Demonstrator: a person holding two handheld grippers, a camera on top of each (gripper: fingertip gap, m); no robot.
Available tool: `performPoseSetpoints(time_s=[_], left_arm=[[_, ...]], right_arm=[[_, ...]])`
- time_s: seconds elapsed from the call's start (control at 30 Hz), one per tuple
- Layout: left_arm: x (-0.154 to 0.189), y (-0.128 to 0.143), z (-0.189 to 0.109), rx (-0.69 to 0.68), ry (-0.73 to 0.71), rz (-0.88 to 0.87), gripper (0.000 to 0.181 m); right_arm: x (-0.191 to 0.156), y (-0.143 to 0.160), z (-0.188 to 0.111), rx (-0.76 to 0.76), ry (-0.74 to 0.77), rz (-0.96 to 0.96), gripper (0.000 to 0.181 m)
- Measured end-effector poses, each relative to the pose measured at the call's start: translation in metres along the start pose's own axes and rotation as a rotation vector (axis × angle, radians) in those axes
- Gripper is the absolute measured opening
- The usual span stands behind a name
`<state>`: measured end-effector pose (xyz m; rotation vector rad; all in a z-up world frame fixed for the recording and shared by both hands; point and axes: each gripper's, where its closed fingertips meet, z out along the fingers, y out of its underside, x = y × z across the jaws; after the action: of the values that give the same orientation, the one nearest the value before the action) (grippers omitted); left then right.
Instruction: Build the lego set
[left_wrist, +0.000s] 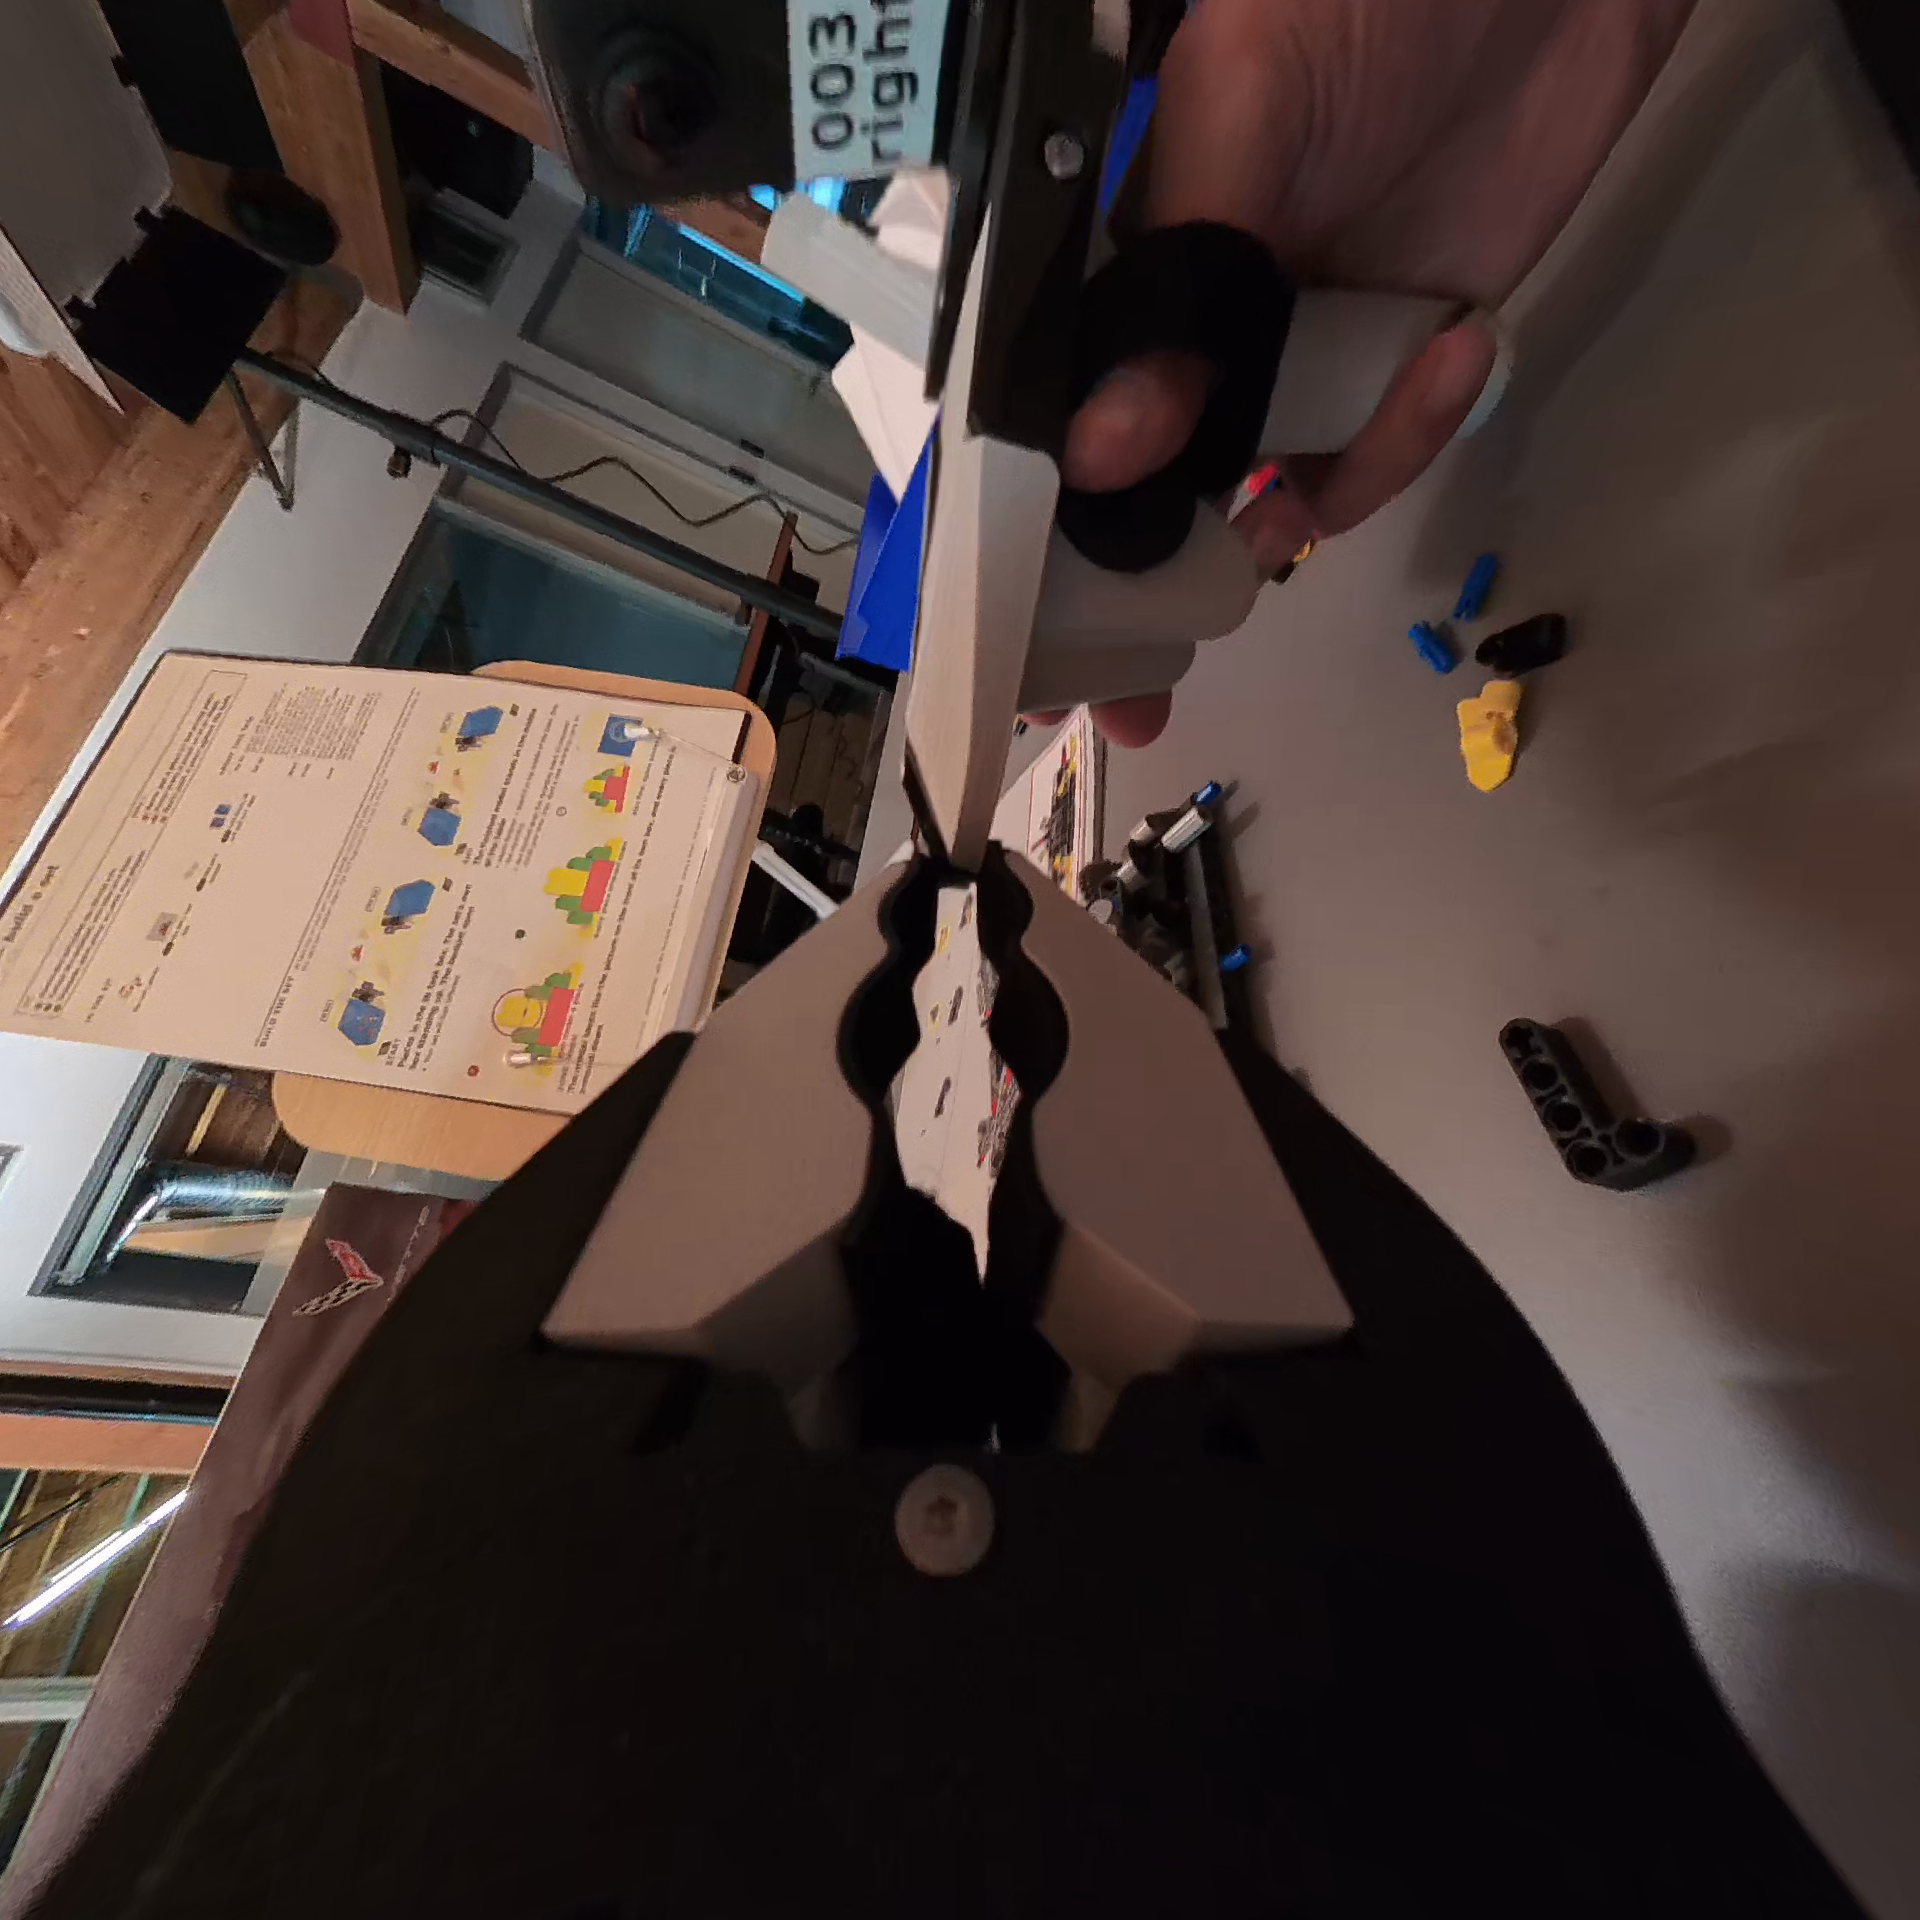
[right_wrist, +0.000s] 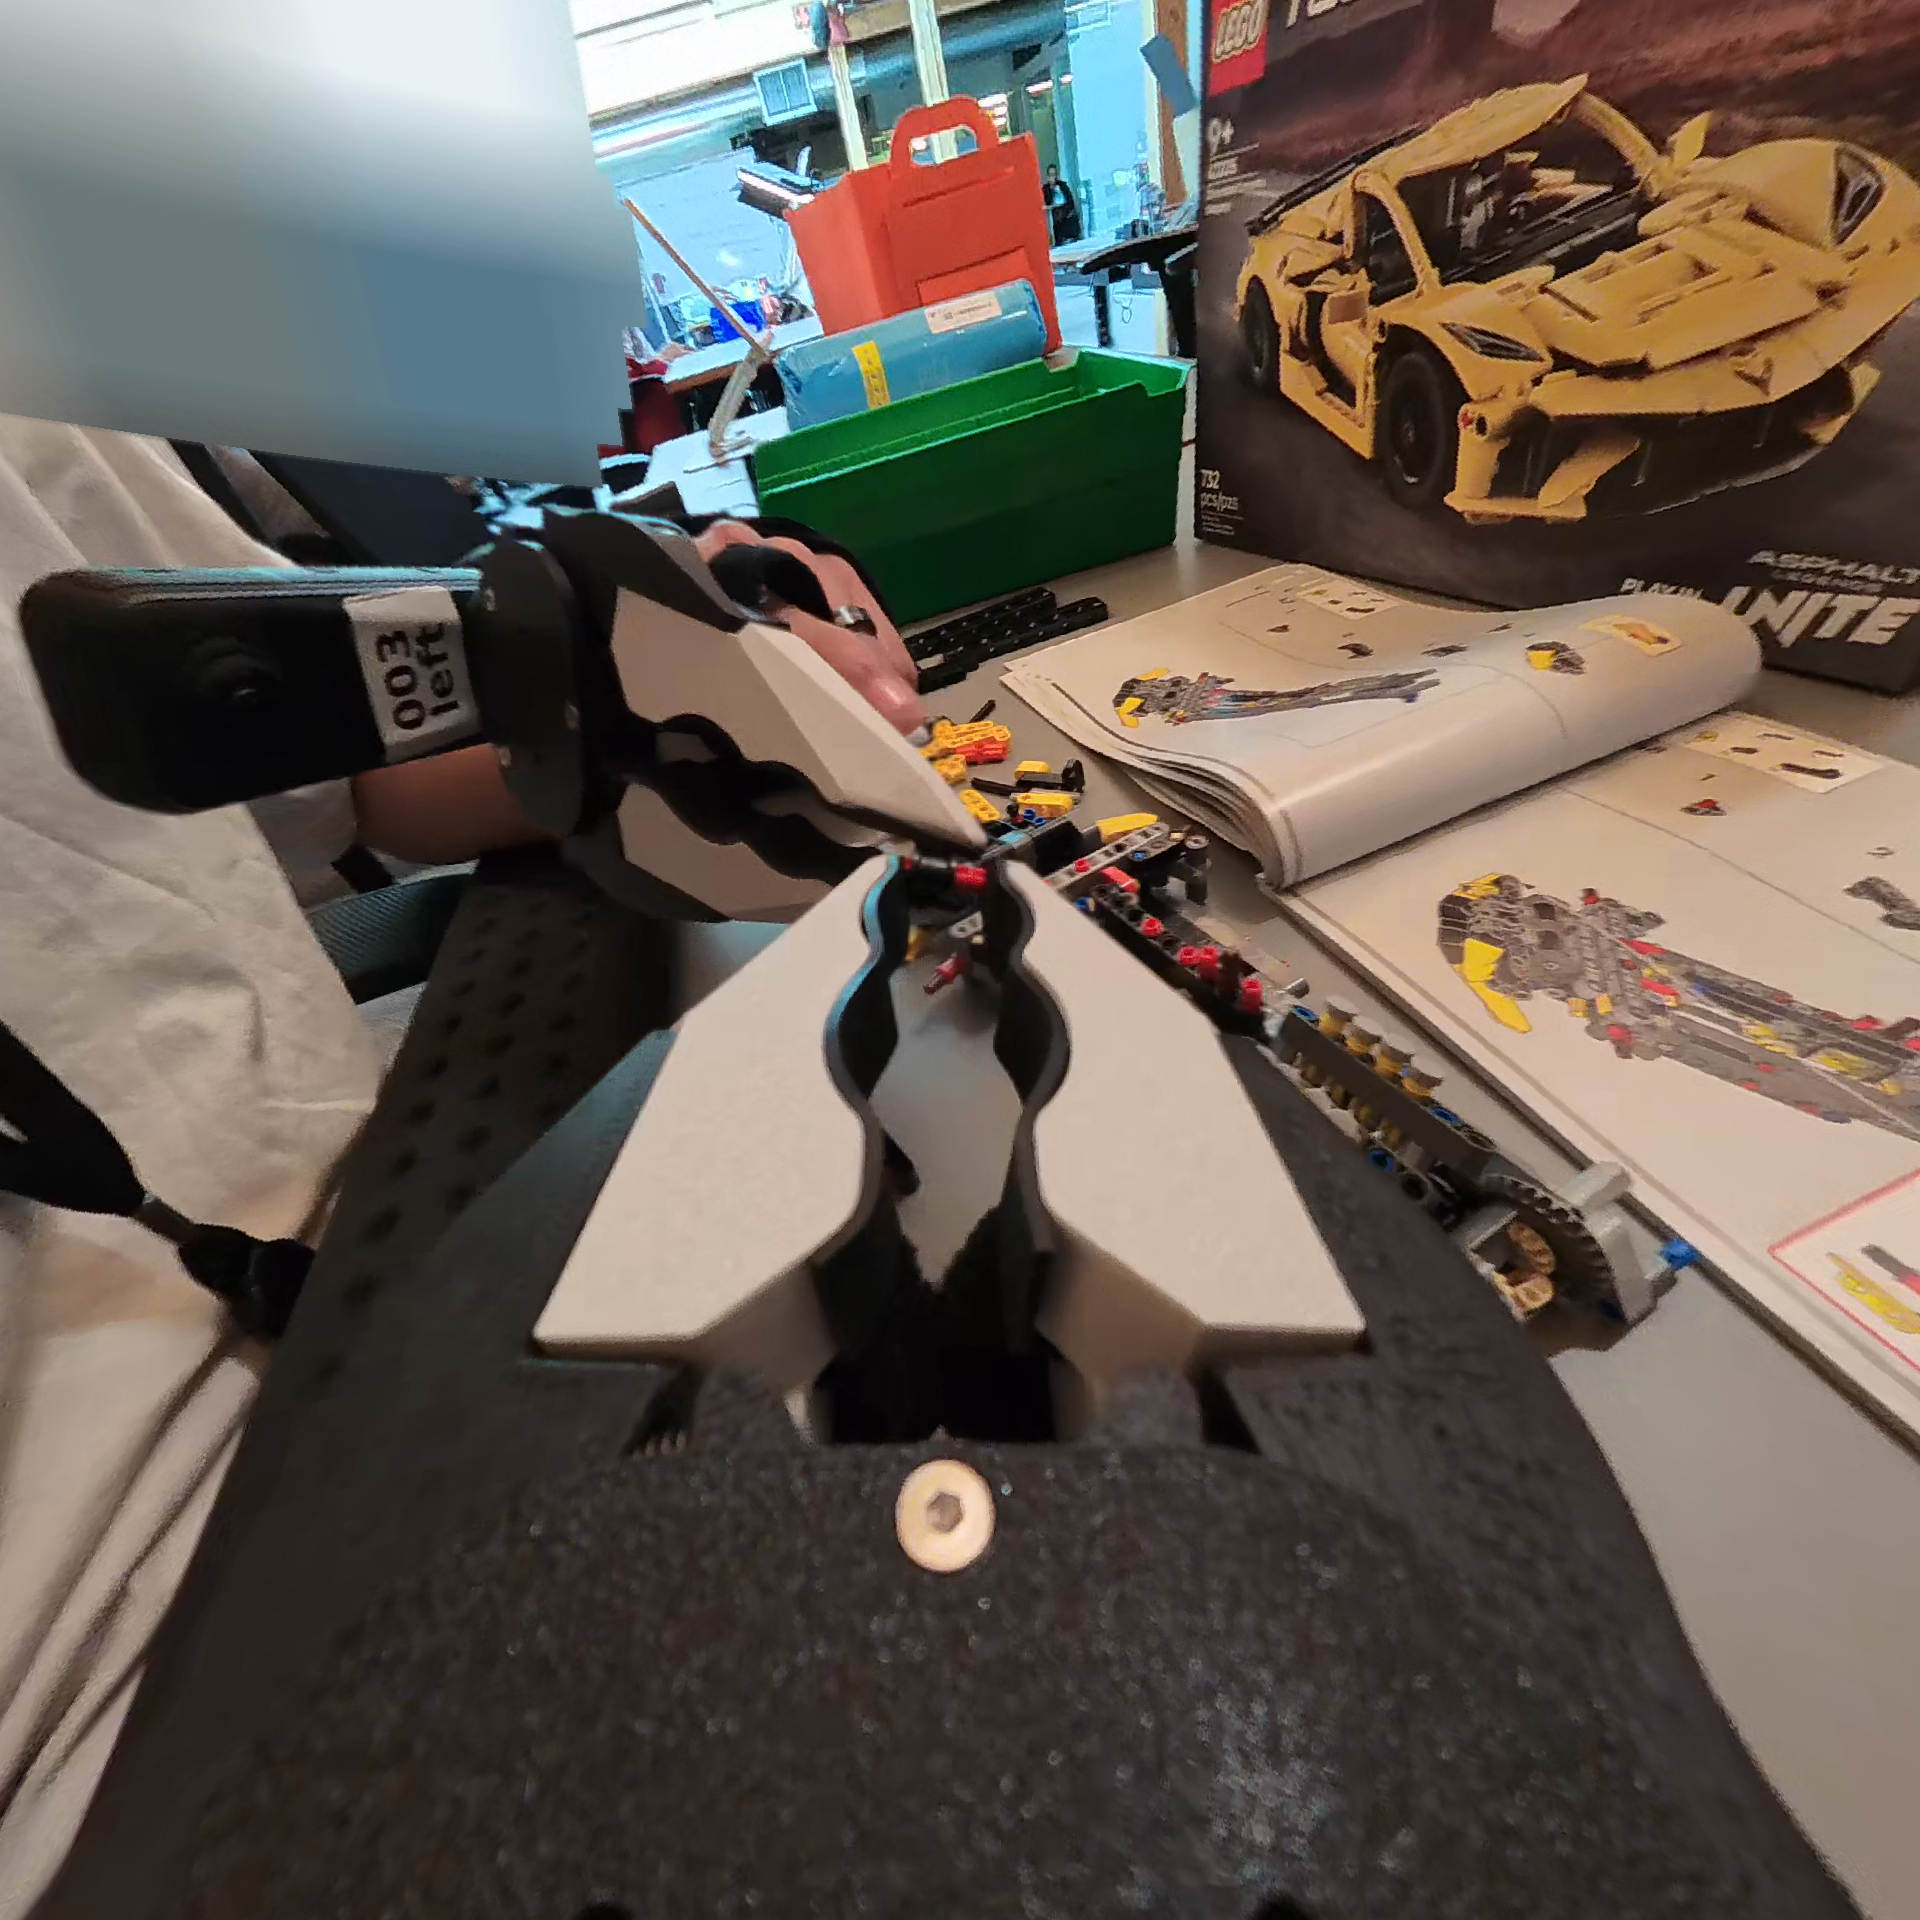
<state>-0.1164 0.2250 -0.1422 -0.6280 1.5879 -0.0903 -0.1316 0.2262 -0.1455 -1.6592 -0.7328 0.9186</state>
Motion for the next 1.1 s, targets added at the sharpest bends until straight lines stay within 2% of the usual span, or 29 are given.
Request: performPoseSetpoints(time_s=[0.1, 0.23, 0.4, 0.47, 0.6, 0.7, 0.9, 0.97, 1.1], left_arm=[[0.004, 0.005, 0.001, -0.029, 0.009, 0.042, 0.006], [0.0, 0.003, 0.001, -0.019, -0.003, 0.013, 0.006], [-0.004, 0.003, 0.002, -0.011, -0.046, 0.03, 0.006], [-0.008, 0.005, 0.002, -0.02, -0.077, 0.067, 0.006], [-0.016, 0.012, 0.001, -0.049, -0.132, 0.115, 0.006], [-0.018, 0.014, 0.001, -0.055, -0.145, 0.144, 0.006], [-0.01, 0.008, 0.0, -0.018, -0.105, 0.125, 0.005], [-0.008, 0.006, 0.0, -0.009, -0.094, 0.122, 0.006], [-0.008, 0.002, -0.002, 0.006, -0.092, 0.119, 0.005]], right_arm=[[0.003, 0.005, 0.002, -0.037, 0.048, -0.05, 0.013], [0.003, 0.0, 0.002, -0.005, 0.039, -0.038, 0.014], [0.001, -0.007, 0.0, 0.046, -0.02, 0.087, 0.016], [-0.003, -0.01, -0.001, 0.067, -0.07, 0.138, 0.027], [0.003, -0.005, -0.002, 0.041, -0.08, 0.238, 0.029], [0.003, -0.011, -0.003, 0.076, -0.056, 0.21, 0.02], [0.008, -0.01, -0.003, 0.07, 0.025, 0.1, 0.025], [0.006, -0.008, -0.002, 0.058, 0.019, 0.086, 0.025], [-0.001, -0.009, -0.002, 0.061, -0.019, 0.068, 0.014]])
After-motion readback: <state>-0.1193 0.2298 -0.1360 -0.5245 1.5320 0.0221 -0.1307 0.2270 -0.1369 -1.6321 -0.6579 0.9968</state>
